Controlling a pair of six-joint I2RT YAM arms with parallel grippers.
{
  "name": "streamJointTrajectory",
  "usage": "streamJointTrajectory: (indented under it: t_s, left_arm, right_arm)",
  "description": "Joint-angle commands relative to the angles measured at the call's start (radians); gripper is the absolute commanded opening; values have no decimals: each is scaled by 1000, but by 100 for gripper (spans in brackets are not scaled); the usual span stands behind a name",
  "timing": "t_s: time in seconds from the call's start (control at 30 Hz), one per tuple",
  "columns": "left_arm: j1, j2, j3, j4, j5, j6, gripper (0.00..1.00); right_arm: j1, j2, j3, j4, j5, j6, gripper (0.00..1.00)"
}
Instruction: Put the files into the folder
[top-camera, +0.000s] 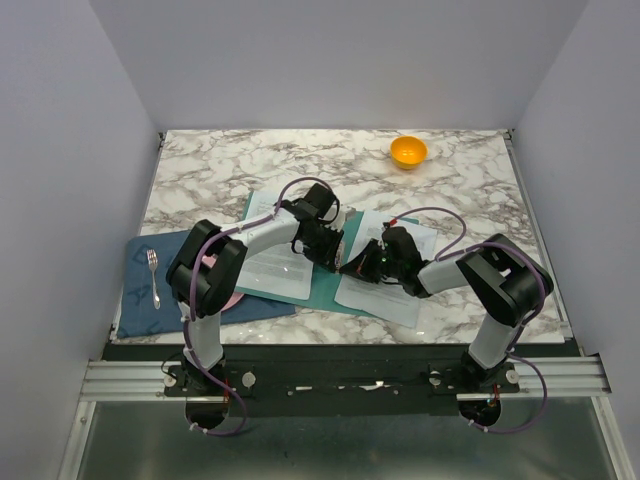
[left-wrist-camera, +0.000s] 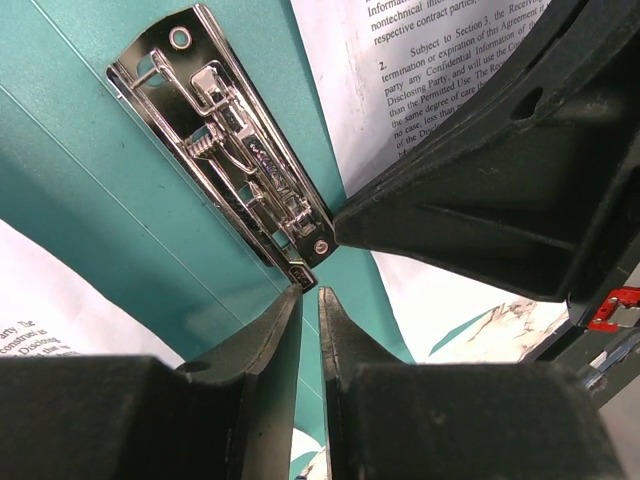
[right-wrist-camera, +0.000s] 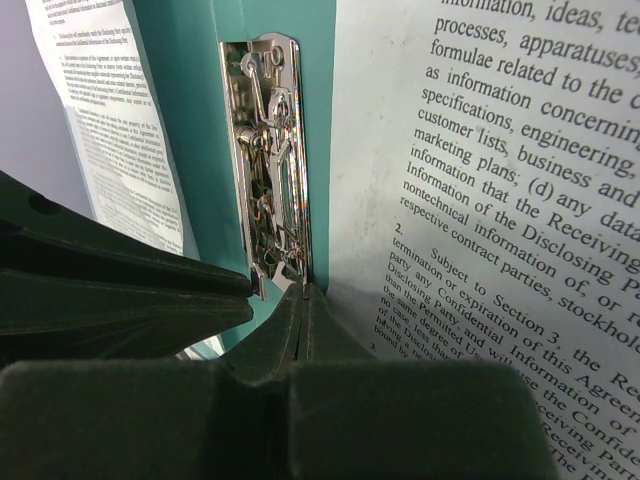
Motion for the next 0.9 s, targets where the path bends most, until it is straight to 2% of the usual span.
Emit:
streamJointTrajectory:
  t_s: [0.0,0.43,0.87]
  left_arm:
    - [-5,21,6,23,11,-15,24]
    - [-5,81,-15,48,-48,-12,23]
    - [-12,104,-12,51,-44,-16,21]
  right_arm:
    - [5,65,-62,-222,61,-50,0]
    - [7,66,-70,-215,61,-54,0]
    - [7,83,-59,-215,55,-57,0]
